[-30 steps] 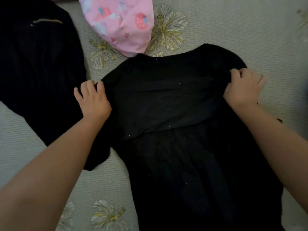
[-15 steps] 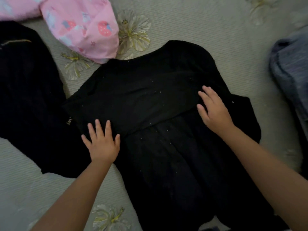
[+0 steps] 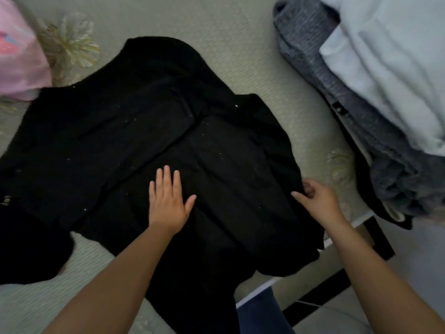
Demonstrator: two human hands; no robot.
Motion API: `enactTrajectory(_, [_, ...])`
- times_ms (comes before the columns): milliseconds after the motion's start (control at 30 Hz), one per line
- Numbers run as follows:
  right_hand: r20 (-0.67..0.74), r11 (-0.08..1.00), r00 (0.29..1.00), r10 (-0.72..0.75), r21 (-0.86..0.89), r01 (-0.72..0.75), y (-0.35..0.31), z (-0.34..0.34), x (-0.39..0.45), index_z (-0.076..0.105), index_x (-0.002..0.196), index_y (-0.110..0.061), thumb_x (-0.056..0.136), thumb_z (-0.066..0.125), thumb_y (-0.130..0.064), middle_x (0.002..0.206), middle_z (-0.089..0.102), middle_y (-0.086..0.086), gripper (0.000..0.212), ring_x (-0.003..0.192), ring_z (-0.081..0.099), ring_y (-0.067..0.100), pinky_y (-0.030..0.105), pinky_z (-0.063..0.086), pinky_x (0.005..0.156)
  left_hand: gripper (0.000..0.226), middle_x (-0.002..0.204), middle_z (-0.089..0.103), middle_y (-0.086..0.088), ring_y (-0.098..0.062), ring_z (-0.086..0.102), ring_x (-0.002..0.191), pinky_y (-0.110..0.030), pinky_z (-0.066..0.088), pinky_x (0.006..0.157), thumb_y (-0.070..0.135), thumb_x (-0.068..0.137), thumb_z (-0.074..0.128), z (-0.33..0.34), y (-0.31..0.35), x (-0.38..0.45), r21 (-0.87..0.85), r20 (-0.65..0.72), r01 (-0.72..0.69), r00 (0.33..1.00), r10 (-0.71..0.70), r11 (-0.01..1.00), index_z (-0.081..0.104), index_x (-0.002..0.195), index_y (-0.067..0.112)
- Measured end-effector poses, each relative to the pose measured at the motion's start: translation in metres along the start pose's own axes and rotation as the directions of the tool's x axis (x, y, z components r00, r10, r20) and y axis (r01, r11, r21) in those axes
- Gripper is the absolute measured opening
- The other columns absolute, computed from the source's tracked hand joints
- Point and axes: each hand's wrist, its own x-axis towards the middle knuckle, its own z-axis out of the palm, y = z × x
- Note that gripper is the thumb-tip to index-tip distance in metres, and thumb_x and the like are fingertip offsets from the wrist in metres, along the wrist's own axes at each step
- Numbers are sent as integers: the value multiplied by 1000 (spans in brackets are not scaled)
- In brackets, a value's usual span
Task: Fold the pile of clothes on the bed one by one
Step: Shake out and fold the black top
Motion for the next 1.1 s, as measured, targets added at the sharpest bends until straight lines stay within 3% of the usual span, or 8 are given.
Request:
enactTrajectory(233, [-357, 974, 906, -227, -67, 217, -52, -49, 22, 68, 87, 5, 84, 59, -10, 86, 67, 26, 18, 83, 62, 36, 33, 36, 66, 75, 152, -19, -16, -27, -20, 140, -38, -10, 113, 50, 94, 22, -8, 4, 0, 128, 74, 19, 997, -29, 992, -13, 144, 6])
enactTrajectory(333, [-521, 938, 787, -330, -84, 337, -107, -94, 46, 69, 90, 0, 82, 53, -10, 92, 68, 25, 21, 90, 62, 36, 35, 36, 76, 76, 153, -17, -13, -25, -15, 141, -36, -2, 115, 54, 94, 22, -24, 7, -1, 206, 131, 1, 991, -28, 979, -13, 144, 9])
enactTrajectory(467, [-558, 899, 784, -272, 144, 414, -193, -139, 62, 67, 107, -8, 81, 42, -5, 110, 66, 15, 36, 104, 60, 31, 31, 42, 92, 68, 155, -2, -6, -22, 1, 143, -36, 16, 114, 50, 95, 31, -79, 2, 9, 251, 270, -95, 963, 25, 963, 2, 147, 16])
enactTrajectory(633, [-620, 782, 644, -449, 76, 618, -280, -148, 30, 65, 113, -11, 87, 43, -4, 118, 62, 11, 35, 113, 52, 22, 16, 29, 90, 58, 151, 20, -7, -23, 18, 139, -36, 24, 111, 35, 94, 44, -165, -7, 17, 42, 0, -1, 1000, 1, 999, 24, 143, 13])
enactTrajectory(800, [-624, 503, 474, -621, 147, 852, -379, -145, -19, 66, 106, 0, 81, 46, 8, 106, 64, 18, 33, 100, 57, 24, 14, 35, 84, 50, 142, 38, -15, -27, 32, 133, -32, 24, 109, 23, 92, 51, -219, -47, -3, -283, -251, 95, 953, -169, 955, 38, 136, 3])
enactTrajectory(967, [-124, 153, 189, -974, 251, 956, -401, -71, -82, 68, 95, 7, 74, 49, 19, 104, 63, 23, 31, 96, 52, 15, 0, 32, 86, 42, 132, 48, -22, -32, 43, 124, -35, 31, 104, 15, 93, 48, -218, -105, -46, -647, -258, 251, 816, -517, 720, 43, 131, -4])
enactTrajectory(1033, [233, 131, 73, -970, 244, 961, -372, -19, -95, 70, 94, 4, 76, 50, 18, 111, 63, 20, 30, 103, 53, 15, 3, 31, 92, 41, 130, 49, -23, -33, 46, 121, -36, 34, 101, 16, 96, 43, -197, -129, -65, -746, -177, 320, 749, -638, 583, 42, 131, -4])
enactTrajectory(1100, [527, 247, 112, -842, 193, 950, -336, 24, -91, 70, 95, 1, 79, 46, 16, 123, 59, 13, 33, 117, 51, 15, 9, 27, 100, 41, 130, 49, -22, -33, 46, 120, -36, 35, 98, 19, 97, 39, -171, -147, -81, -800, -79, 377, 704, -706, 466, 39, 133, -2])
